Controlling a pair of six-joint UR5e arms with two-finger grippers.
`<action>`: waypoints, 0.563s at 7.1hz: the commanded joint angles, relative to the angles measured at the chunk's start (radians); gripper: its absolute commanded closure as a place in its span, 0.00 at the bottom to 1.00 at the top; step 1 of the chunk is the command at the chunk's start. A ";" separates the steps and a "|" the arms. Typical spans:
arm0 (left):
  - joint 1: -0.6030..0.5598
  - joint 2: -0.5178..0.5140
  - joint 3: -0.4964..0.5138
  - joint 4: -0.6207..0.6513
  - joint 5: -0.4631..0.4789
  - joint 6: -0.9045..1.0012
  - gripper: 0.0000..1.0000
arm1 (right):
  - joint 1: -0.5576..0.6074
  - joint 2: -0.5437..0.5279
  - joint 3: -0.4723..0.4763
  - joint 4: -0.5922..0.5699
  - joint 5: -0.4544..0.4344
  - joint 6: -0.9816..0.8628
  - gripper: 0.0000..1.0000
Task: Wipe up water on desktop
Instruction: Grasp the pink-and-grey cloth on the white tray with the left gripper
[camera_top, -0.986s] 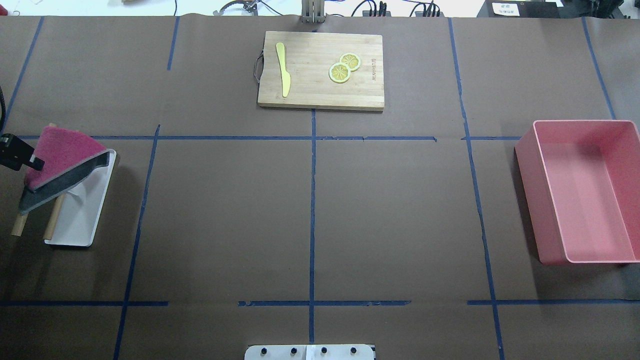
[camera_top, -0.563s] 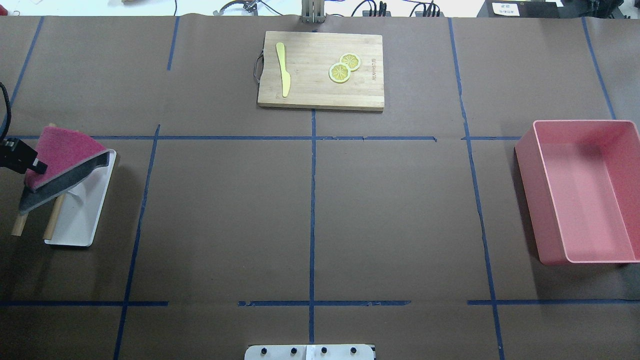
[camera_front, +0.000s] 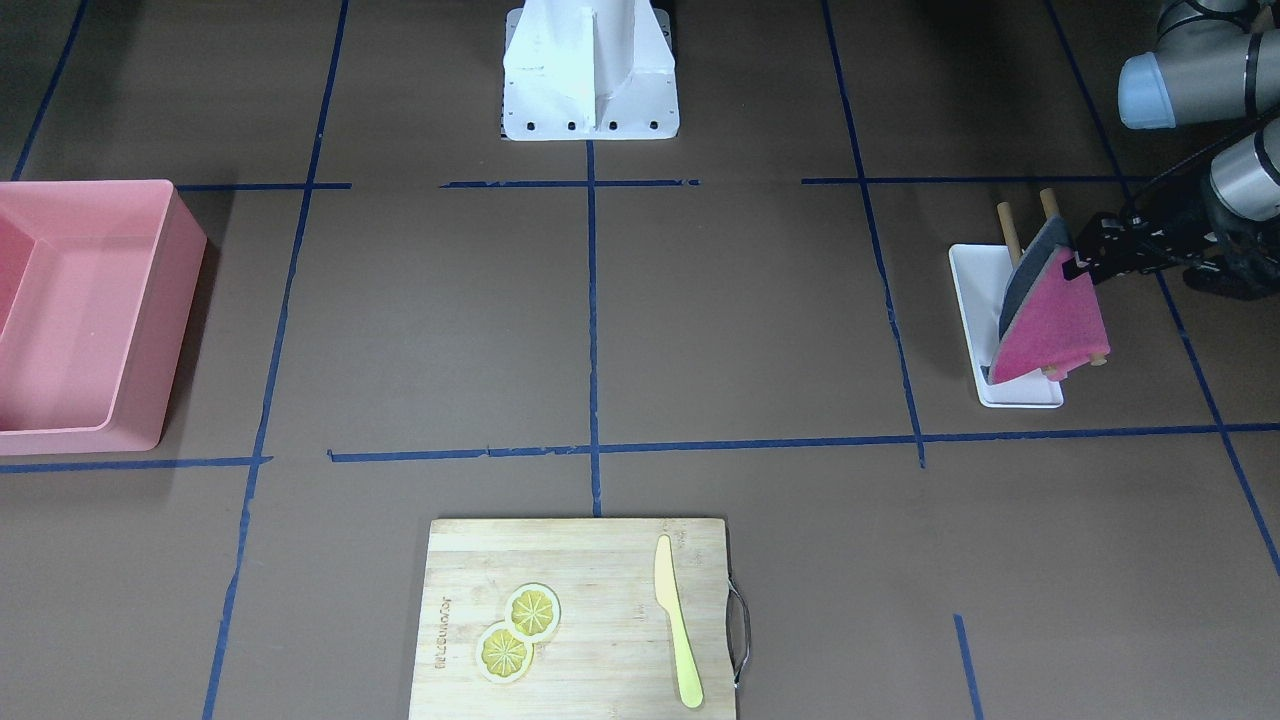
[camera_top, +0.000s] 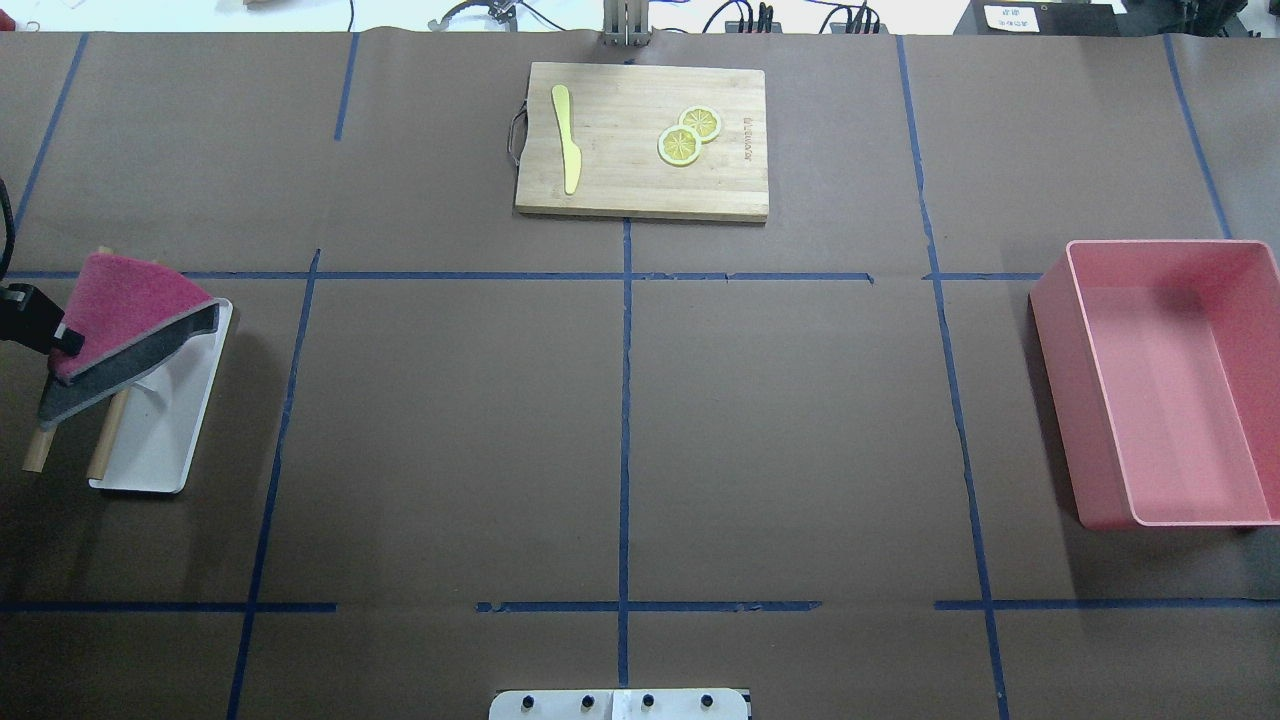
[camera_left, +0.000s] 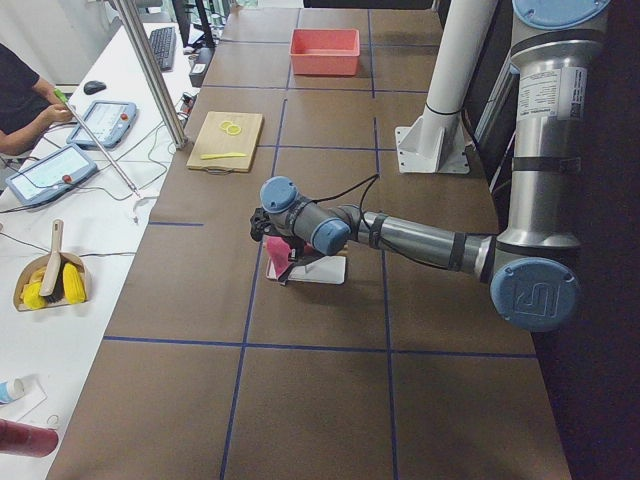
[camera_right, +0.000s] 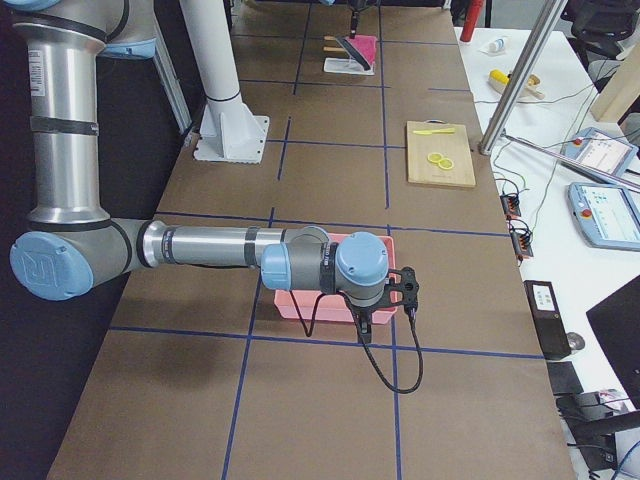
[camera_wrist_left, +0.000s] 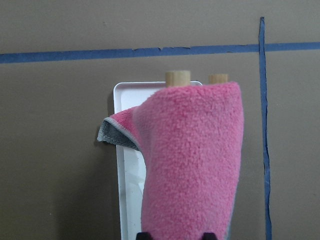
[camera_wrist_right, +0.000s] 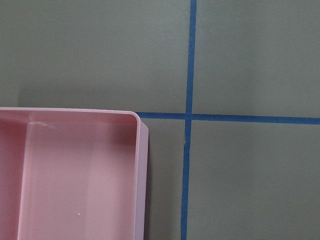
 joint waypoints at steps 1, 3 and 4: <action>-0.005 0.003 -0.008 0.002 -0.002 0.000 0.63 | 0.000 0.000 0.000 -0.001 0.000 0.001 0.00; -0.006 0.004 -0.006 0.004 -0.004 0.000 0.73 | 0.000 0.000 0.000 0.001 0.000 0.004 0.00; -0.006 0.006 -0.006 0.004 -0.004 0.000 0.77 | 0.000 0.000 0.000 -0.001 0.000 0.004 0.00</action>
